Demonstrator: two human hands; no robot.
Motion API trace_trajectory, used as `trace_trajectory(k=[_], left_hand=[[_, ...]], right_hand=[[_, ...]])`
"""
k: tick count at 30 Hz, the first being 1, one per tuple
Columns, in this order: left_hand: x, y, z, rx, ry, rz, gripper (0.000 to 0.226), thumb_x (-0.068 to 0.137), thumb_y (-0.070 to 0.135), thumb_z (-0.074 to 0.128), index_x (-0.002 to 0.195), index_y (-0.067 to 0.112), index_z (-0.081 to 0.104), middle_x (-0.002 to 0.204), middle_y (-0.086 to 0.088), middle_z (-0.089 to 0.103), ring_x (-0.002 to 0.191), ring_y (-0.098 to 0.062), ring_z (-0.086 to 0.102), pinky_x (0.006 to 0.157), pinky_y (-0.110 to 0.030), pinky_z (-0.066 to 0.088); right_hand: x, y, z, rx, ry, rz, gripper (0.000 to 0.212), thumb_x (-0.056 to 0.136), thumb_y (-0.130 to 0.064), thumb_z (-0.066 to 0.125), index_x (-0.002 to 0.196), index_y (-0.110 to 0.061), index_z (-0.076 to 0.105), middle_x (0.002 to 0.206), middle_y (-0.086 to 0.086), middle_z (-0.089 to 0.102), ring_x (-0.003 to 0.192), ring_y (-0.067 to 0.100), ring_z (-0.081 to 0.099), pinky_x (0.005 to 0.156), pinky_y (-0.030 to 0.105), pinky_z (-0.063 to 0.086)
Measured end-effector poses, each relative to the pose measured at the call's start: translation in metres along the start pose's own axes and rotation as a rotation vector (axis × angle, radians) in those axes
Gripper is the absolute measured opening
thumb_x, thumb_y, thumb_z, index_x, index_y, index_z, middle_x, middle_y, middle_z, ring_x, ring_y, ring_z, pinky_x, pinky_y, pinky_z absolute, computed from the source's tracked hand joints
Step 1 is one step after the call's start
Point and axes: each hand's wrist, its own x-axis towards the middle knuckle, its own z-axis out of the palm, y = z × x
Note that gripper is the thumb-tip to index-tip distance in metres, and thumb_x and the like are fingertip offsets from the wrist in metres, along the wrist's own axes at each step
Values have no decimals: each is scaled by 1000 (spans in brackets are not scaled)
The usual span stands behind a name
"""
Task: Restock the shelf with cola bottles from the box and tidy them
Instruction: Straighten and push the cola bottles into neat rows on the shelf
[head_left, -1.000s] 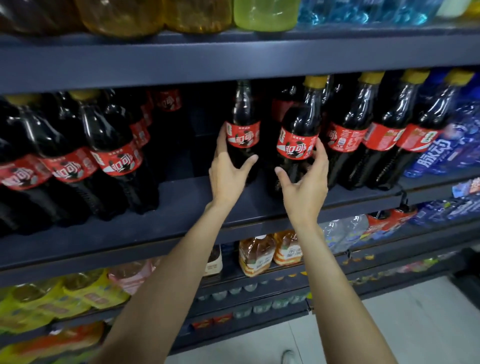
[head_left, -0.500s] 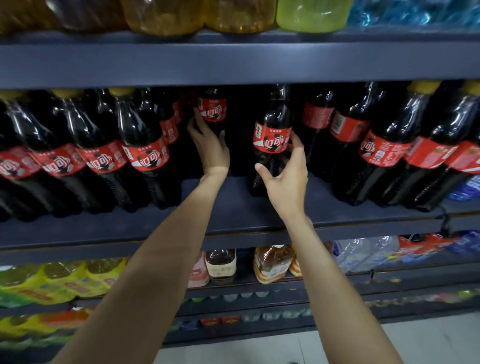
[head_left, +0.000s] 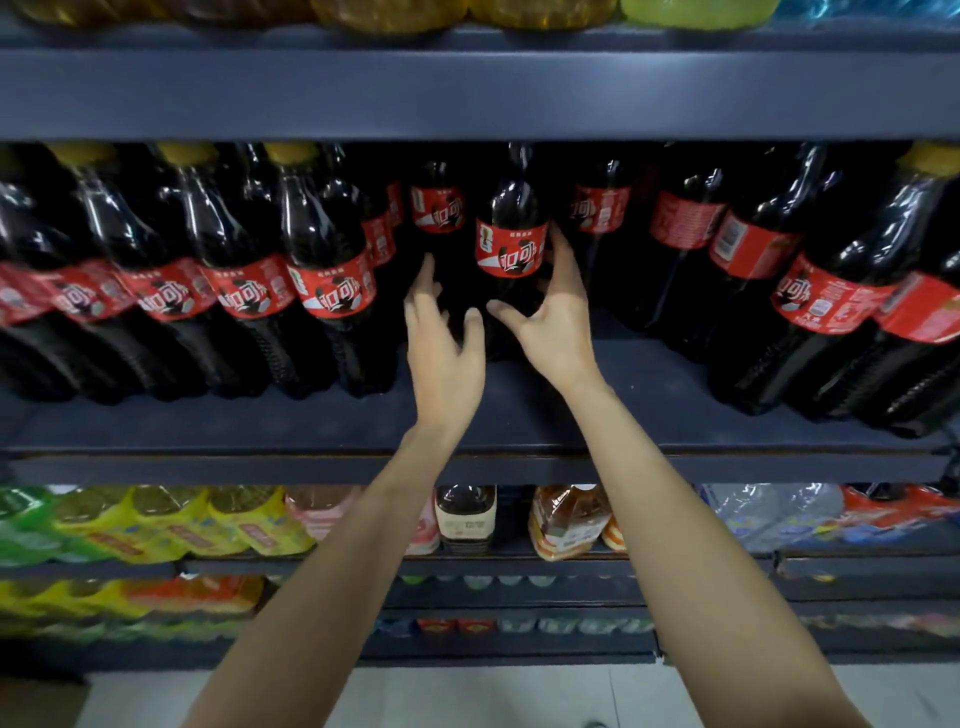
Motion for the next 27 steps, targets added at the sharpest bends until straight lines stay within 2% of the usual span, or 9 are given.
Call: trace_trajectory(k=[2, 5, 7, 10, 14, 17, 21, 24, 27], left_hand=[[-12, 2, -27, 59, 61, 188, 46, 91, 2, 52, 136, 7, 42, 133, 3, 42, 121, -13, 48, 98, -32, 47], [-15, -6, -62, 293, 241, 408, 40, 87, 3, 59, 126, 0, 51, 126, -8, 50, 119, -19, 44, 101, -25, 37], [-10, -17, -74, 409, 343, 369, 49, 84, 7, 65, 129, -3, 47, 129, -19, 48, 121, -24, 38, 106, -29, 32], [-5, -28, -81, 415, 275, 182, 70, 83, 16, 68, 142, 2, 33, 140, -22, 36, 129, -25, 29, 107, -37, 37], [-5, -34, -83, 419, 248, 167, 77, 83, 11, 69, 146, 8, 26, 143, -18, 34, 132, -25, 30, 101, -6, 25], [-5, -33, -83, 424, 271, 188, 75, 84, 12, 67, 146, 12, 26, 143, -17, 35, 131, -26, 34, 98, -13, 35], [-8, -30, -81, 413, 274, 184, 74, 83, 10, 67, 146, 10, 28, 143, -18, 35, 131, -29, 34, 96, 2, 26], [-15, -18, -79, 401, 341, 244, 66, 82, 7, 66, 141, 5, 37, 140, -20, 38, 127, -27, 35, 101, -10, 30], [-26, 0, -68, 349, 283, 574, 48, 83, 2, 63, 128, 7, 47, 128, -12, 46, 116, -25, 44, 102, -25, 36]], right_hand=[[5, -6, 14, 15, -47, 10, 90, 71, -12, 81, 144, -7, 29, 142, 11, 41, 133, 21, 39, 110, 34, 36], [13, -14, 30, 35, -85, 55, 79, 72, -11, 80, 139, -7, 38, 135, 10, 44, 126, 21, 45, 104, 25, 37], [19, -16, 37, 39, -107, 68, 79, 71, -12, 81, 138, -7, 39, 136, 10, 43, 126, 20, 44, 106, 26, 35], [24, -18, 43, 46, -198, 76, 77, 72, -12, 80, 137, -8, 38, 135, 9, 49, 123, 16, 47, 101, 22, 37], [21, -24, 54, 35, -239, 91, 76, 76, -12, 77, 138, -10, 34, 131, 6, 56, 120, 14, 51, 91, 14, 37], [19, -24, 57, 48, -217, 86, 75, 77, -12, 77, 139, -11, 34, 130, 6, 57, 121, 17, 52, 97, 22, 41], [15, -21, 58, 48, -226, 80, 79, 79, -17, 76, 143, -15, 29, 135, 4, 53, 126, 17, 48, 104, 27, 39], [10, -21, 56, 62, -250, 85, 89, 77, -20, 77, 147, -15, 22, 142, 6, 46, 132, 19, 42, 110, 37, 36], [3, -21, 38, -12, -269, 35, 93, 77, -24, 77, 149, -12, 19, 150, 10, 35, 138, 20, 33, 114, 33, 29]])
